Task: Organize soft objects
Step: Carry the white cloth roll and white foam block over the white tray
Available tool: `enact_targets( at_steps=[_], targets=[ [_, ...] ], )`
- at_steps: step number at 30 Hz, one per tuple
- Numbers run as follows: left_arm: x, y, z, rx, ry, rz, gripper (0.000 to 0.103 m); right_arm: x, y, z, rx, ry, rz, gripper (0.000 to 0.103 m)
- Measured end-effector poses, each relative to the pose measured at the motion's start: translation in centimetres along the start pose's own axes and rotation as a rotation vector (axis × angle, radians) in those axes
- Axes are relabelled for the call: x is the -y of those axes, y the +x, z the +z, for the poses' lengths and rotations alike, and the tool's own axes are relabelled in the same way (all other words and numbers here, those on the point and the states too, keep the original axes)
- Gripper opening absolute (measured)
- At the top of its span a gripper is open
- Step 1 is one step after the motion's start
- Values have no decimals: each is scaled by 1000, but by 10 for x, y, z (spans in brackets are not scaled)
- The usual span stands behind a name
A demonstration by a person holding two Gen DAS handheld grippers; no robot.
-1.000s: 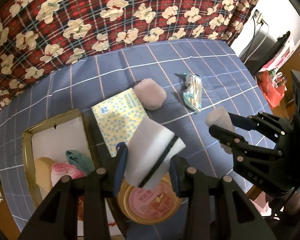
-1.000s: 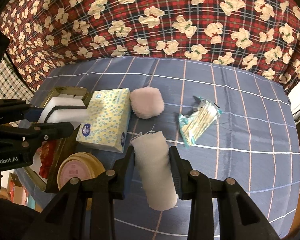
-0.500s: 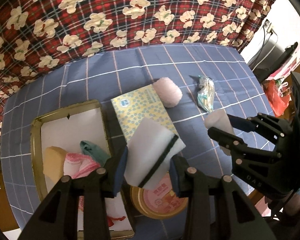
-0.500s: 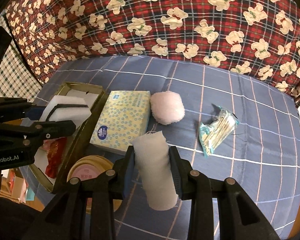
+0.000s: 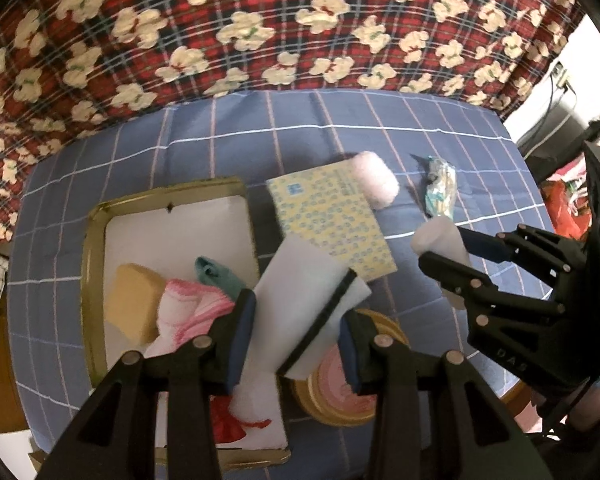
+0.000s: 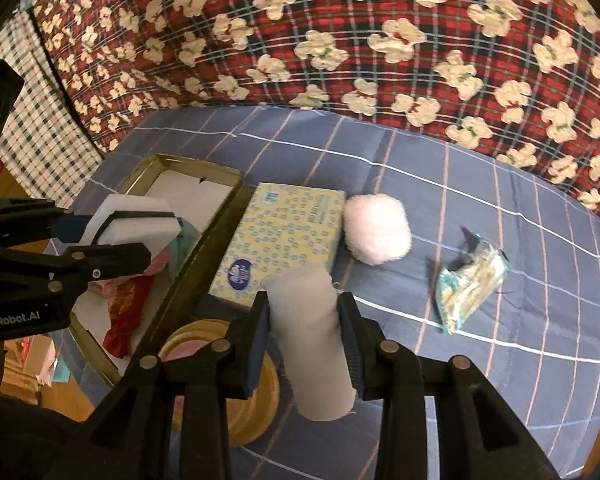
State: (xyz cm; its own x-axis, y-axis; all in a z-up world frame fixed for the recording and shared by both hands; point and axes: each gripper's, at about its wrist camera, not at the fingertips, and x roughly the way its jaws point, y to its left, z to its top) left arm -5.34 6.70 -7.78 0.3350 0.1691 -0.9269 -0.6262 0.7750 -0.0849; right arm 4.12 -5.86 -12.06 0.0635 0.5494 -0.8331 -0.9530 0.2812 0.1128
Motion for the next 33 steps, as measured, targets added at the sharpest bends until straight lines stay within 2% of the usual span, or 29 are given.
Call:
enact_targets(
  at_steps=[21, 33],
  targets=[
    [-77, -17, -40, -9, -237, 110, 38, -61, 32, 25, -26, -149, 141, 37],
    [-93, -26, -60, -11, -312, 142, 38, -90, 38, 26, -37, -225, 209, 37]
  ],
)
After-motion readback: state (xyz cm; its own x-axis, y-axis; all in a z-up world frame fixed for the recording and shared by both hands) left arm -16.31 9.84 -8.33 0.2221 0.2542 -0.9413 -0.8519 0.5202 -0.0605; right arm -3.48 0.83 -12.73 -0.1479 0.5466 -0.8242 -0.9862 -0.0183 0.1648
